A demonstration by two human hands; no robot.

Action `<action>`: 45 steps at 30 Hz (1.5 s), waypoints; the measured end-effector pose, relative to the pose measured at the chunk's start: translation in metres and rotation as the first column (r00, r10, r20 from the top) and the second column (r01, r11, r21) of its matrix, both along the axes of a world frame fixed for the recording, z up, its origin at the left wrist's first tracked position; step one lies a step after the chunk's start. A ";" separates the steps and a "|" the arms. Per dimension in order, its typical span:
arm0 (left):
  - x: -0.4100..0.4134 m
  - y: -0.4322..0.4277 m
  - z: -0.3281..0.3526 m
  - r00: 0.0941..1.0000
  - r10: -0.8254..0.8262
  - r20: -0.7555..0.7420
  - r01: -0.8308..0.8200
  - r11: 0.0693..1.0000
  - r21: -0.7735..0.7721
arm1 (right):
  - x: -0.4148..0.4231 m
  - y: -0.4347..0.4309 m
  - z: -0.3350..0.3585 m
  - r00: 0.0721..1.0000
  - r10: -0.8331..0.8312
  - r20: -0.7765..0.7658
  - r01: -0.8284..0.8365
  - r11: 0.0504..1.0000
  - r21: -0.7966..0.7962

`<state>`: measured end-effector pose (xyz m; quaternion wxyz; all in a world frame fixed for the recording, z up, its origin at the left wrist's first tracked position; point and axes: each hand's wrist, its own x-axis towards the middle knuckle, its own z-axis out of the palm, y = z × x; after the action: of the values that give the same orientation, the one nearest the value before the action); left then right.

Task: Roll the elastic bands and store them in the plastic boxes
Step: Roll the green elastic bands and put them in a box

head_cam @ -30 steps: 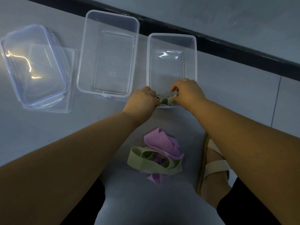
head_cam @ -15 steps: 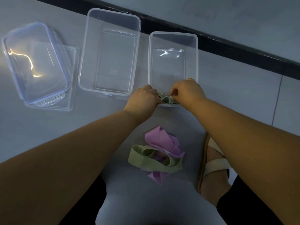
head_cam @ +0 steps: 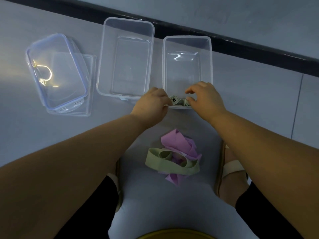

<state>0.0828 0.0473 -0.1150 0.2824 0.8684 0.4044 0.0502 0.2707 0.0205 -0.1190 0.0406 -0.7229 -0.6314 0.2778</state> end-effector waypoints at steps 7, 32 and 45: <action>-0.013 -0.043 0.003 0.959 0.157 -0.238 -0.228 0.922 -0.312 | -0.043 -0.093 -0.001 0.983 -0.090 -0.159 0.057 0.978 -0.203; -0.031 -0.069 0.085 0.900 0.269 -0.342 -0.431 0.666 -0.609 | -0.050 -0.097 0.083 0.749 -0.431 -0.503 0.188 0.867 -0.462; -0.021 -0.054 0.285 0.863 0.502 -0.053 -0.489 0.805 -0.336 | -0.032 -0.070 0.285 0.755 -0.356 -0.550 0.184 0.921 -0.343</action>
<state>0.0616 -0.0068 0.1699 0.4119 0.6700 0.6138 0.0689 0.2390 -0.0497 0.1658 0.1813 -0.6793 -0.4295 0.5667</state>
